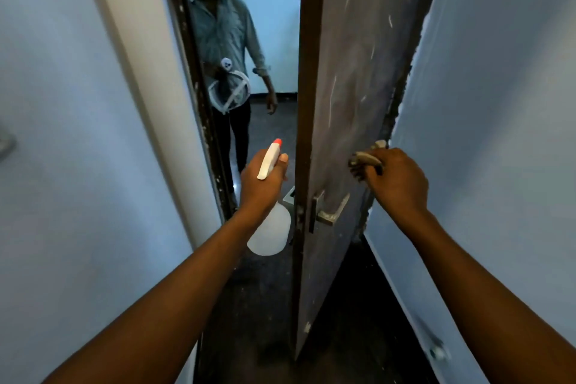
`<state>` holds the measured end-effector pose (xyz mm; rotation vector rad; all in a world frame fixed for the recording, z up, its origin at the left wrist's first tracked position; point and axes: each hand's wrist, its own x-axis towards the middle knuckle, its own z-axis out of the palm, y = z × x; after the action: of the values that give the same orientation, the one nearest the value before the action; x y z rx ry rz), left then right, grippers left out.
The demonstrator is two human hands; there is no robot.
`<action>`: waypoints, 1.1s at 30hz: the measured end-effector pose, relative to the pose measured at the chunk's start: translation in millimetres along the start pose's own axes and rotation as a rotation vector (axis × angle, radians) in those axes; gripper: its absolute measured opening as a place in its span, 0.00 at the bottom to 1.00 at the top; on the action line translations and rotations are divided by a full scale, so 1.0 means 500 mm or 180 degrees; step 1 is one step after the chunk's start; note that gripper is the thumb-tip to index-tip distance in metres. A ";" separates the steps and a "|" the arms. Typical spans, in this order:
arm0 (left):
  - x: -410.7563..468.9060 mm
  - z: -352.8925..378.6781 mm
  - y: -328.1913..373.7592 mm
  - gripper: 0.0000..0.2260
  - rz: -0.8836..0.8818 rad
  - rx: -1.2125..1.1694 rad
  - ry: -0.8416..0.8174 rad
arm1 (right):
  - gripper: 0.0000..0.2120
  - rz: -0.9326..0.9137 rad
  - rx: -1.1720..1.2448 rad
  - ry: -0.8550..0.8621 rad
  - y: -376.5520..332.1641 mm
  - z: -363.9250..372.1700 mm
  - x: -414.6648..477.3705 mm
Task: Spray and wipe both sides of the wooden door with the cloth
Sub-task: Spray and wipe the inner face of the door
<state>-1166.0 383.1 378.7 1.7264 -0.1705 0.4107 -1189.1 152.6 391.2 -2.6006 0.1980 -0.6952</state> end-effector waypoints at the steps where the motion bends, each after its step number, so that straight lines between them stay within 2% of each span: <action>1: 0.008 -0.011 -0.006 0.03 -0.0050 0.0002 0.0103 | 0.12 -0.0244 0.0035 -0.0261 -0.003 0.027 0.019; 3: 0.021 -0.029 -0.012 0.03 -0.0162 -0.0034 0.0273 | 0.14 -0.0788 -0.0096 -0.0880 -0.009 0.093 0.052; 6: 0.051 -0.056 -0.028 0.05 -0.0149 0.0119 0.0479 | 0.21 -0.1581 -0.0685 -0.1827 -0.037 0.201 0.096; 8: 0.079 -0.074 -0.048 0.03 -0.0165 0.0183 0.0585 | 0.23 -0.1925 -0.0954 -0.2193 -0.059 0.257 0.121; 9: 0.094 -0.080 -0.061 0.07 -0.0193 0.0236 0.0642 | 0.23 -0.2015 -0.1024 -0.2261 -0.069 0.273 0.131; 12: 0.149 -0.103 -0.098 0.16 -0.0345 0.0273 0.0880 | 0.23 -0.2255 -0.1115 -0.2354 -0.110 0.330 0.177; 18: 0.252 -0.141 -0.162 0.17 -0.0527 0.0228 0.1105 | 0.20 -0.2369 -0.1277 -0.2424 -0.192 0.434 0.260; 24: 0.325 -0.180 -0.211 0.17 -0.0564 0.0406 0.1161 | 0.21 -0.2517 -0.1224 -0.2252 -0.258 0.506 0.317; 33: 0.411 -0.208 -0.237 0.18 -0.0636 0.0459 0.1286 | 0.19 -0.2455 -0.1055 -0.2039 -0.336 0.615 0.401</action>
<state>-954.4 531.3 359.9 1.7431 0.3279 0.6243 -857.0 369.4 316.0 -3.0418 -0.9971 0.0024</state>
